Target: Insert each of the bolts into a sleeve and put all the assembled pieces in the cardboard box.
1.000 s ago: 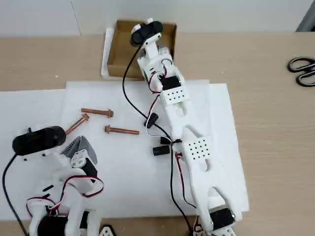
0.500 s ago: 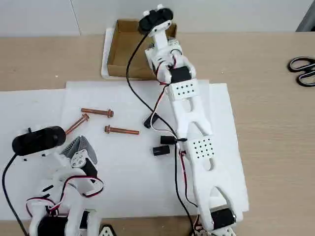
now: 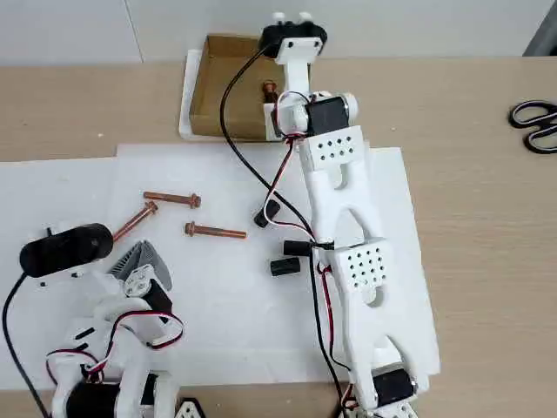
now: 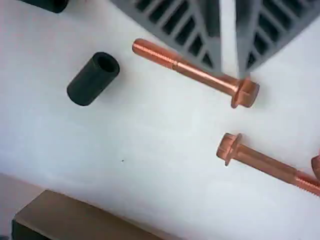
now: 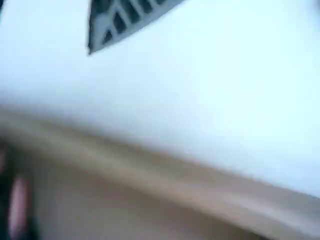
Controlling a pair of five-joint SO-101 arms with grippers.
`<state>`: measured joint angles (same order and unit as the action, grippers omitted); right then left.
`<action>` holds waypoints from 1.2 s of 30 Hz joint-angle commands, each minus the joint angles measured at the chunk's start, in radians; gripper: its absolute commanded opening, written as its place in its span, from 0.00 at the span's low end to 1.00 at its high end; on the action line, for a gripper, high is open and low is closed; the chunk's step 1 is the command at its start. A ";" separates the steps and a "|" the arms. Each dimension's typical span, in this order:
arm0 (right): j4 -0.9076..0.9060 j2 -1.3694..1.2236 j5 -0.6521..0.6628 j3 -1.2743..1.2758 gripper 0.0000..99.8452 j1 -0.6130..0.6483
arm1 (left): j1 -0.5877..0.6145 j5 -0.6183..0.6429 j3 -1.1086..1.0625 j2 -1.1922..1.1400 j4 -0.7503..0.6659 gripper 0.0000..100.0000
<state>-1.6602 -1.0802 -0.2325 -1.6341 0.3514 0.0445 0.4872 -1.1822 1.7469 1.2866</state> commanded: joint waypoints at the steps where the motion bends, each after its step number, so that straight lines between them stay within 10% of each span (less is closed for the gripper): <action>1: -0.041 0.102 -0.175 -0.048 0.11 0.004 | 0.008 0.008 0.042 0.000 0.000 0.01; 22: -0.048 0.628 -0.476 0.839 0.11 0.081 | 0.008 0.006 0.042 0.000 0.003 0.01; 36: -0.031 0.585 -0.499 0.916 0.11 0.222 | 0.008 0.008 0.042 0.000 0.003 0.01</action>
<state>-1.7047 -0.5048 -0.7173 -0.7135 0.5570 0.0445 0.4872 -1.1822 1.7469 1.2866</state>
